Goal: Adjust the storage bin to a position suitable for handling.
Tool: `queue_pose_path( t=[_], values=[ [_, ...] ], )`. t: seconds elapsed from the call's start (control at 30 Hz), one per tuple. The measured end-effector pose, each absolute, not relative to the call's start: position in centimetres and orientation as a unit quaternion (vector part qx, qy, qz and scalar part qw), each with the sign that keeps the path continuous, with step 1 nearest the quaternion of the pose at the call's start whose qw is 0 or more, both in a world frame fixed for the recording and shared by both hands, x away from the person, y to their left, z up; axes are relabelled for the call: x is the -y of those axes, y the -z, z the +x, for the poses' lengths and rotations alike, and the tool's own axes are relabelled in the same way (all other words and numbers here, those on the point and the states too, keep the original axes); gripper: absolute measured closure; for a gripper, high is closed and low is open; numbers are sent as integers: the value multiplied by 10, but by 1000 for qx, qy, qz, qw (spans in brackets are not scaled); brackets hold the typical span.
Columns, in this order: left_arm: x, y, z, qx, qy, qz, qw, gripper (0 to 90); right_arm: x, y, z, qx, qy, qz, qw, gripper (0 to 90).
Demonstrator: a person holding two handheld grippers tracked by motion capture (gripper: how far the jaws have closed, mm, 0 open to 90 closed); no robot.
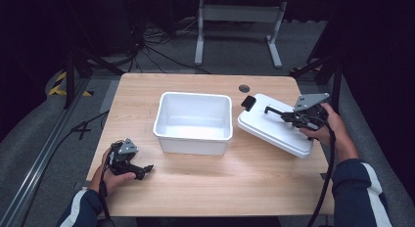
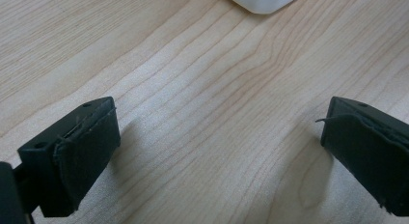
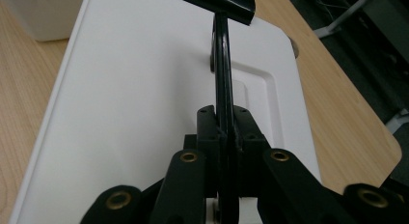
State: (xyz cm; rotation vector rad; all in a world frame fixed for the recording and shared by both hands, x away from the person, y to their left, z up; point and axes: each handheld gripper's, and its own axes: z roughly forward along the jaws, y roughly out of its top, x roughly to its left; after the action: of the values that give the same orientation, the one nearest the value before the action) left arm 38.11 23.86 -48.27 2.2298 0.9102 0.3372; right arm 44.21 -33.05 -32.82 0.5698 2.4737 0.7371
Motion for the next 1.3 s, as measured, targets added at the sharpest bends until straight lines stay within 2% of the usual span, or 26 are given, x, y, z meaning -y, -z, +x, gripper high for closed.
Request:
queue_pose_path(
  t=[0.63,1.3],
  values=[
    [-239,483,381,-351,-130,860,348,6,325,375,464,-913,-256,237,213,847],
    [-239,483,381,-351,-129,860,348,6,329,394,471,-912,-250,261,195,843]
  ],
)
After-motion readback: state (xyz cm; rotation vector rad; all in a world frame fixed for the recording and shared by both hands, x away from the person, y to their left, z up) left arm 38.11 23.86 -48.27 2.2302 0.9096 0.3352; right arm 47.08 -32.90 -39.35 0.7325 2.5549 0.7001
